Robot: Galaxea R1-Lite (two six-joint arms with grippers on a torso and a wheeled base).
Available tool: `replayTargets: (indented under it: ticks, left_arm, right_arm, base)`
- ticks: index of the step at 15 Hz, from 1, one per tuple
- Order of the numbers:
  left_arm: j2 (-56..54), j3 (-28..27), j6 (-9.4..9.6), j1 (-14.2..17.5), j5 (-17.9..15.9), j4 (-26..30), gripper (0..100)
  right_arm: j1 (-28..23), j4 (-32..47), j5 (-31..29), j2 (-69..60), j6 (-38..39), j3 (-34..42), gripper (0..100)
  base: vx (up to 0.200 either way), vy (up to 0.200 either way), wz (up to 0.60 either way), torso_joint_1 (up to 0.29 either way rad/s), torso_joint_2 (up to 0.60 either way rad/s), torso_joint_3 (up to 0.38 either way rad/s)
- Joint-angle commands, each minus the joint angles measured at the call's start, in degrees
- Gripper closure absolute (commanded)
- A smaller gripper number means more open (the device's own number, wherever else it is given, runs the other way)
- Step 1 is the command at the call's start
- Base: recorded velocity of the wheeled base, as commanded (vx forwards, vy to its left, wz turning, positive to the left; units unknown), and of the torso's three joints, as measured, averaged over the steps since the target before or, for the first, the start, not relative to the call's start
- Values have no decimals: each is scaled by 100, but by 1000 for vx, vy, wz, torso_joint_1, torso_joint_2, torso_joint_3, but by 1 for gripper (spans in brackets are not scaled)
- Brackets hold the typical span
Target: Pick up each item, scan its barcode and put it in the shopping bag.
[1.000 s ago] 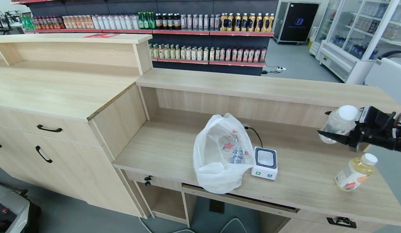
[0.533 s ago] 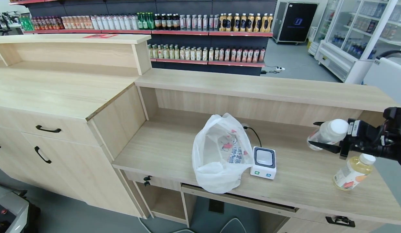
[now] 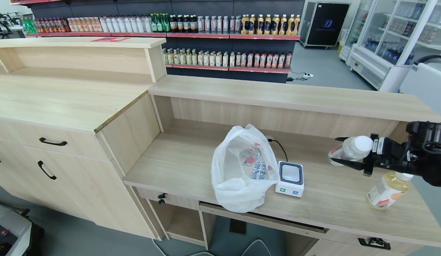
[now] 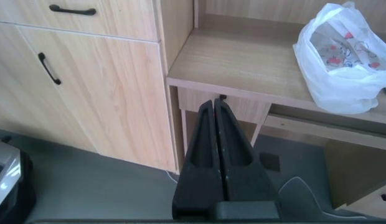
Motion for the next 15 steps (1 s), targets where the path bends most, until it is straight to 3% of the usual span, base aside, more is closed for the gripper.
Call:
replayTargets:
  ticks: [1, 15]
  left_arm:
    - [-2, 0, 2, 4, 2, 0, 100]
    - [-2, 0, 2, 4, 2, 0, 100]
  right_arm:
    - [14, 0, 29, 123, -10, -16, 100]
    - [383, -79, 204, 782, -19, -579, 100]
  base:
    - [0, 0, 0, 0, 0, 0]
    - [0, 0, 0, 0, 0, 0]
